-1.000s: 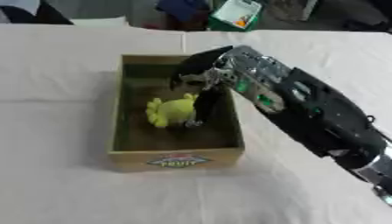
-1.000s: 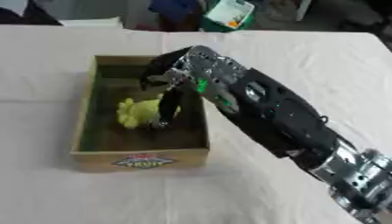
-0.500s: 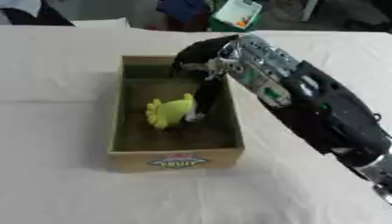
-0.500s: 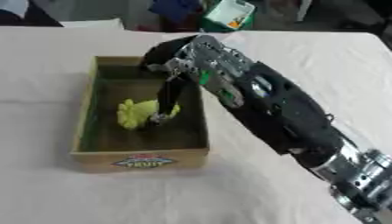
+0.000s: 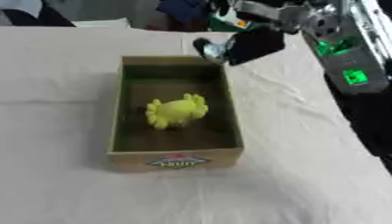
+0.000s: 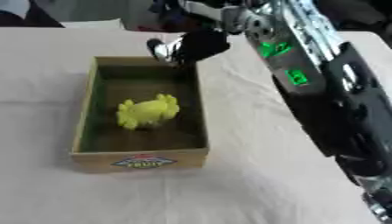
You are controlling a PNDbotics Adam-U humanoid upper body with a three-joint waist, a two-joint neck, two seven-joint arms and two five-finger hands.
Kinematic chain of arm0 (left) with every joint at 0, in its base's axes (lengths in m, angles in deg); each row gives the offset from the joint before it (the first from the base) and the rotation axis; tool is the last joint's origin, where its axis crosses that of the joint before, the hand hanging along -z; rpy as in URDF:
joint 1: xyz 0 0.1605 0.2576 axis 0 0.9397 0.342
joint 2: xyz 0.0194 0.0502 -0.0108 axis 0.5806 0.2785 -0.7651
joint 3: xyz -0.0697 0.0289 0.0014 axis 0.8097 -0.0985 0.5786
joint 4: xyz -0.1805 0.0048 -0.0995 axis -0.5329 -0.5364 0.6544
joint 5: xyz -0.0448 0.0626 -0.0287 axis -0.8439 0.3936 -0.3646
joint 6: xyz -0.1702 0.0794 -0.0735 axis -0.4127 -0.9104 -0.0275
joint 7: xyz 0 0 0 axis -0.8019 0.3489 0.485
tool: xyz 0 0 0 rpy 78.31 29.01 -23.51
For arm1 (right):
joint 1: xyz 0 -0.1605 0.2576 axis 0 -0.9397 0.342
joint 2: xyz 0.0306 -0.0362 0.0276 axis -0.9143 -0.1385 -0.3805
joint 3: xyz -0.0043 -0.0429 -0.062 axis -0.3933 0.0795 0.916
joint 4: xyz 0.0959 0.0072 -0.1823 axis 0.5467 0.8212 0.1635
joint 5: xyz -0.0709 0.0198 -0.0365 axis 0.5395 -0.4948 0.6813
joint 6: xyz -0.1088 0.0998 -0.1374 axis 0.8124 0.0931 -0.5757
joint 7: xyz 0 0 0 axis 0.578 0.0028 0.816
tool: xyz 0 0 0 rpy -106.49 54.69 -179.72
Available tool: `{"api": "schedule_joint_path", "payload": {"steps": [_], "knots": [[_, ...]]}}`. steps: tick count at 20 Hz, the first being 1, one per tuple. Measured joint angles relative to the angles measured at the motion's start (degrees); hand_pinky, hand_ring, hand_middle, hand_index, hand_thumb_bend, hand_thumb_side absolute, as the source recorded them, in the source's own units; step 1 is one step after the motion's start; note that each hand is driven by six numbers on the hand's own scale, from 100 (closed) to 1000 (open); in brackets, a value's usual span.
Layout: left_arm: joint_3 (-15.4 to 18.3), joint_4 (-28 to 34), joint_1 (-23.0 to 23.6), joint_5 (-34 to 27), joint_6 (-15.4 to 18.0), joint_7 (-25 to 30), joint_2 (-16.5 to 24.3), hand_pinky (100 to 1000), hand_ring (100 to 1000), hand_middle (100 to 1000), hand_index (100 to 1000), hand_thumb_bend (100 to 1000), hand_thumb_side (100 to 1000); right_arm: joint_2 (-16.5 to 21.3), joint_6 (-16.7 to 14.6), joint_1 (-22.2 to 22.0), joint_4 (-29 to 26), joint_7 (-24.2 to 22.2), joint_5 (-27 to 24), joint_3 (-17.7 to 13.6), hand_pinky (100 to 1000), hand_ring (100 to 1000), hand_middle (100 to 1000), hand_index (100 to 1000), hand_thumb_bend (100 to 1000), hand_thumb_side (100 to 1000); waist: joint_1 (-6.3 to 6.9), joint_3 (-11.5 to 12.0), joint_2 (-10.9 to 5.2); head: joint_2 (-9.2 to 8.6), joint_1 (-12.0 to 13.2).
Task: Pick up objects on the table and place them in the box.
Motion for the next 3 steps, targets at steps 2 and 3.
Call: {"api": "schedule_joint_path", "payload": {"steps": [2, 3], "knots": [[0.2, 0.0, 0.0, 0.0, 0.0, -0.1, 0.0, 373, 464, 567, 627, 100, 543, 0.6, 2.0, -2.0, -0.8, 5.5, -2.6, -2.3, 837, 746, 776, 826, 100, 963, 0.06, -0.2, 0.07, -0.01, 0.2], [0.3, 0.0, 0.0, 0.0, 0.1, -0.2, 0.0, 374, 464, 567, 627, 100, 543, 1.0, 3.0, -3.2, -1.0, 8.9, -4.2, -3.4, 839, 737, 778, 826, 100, 964, 0.07, -0.4, 0.17, -0.02, 0.3]]}}
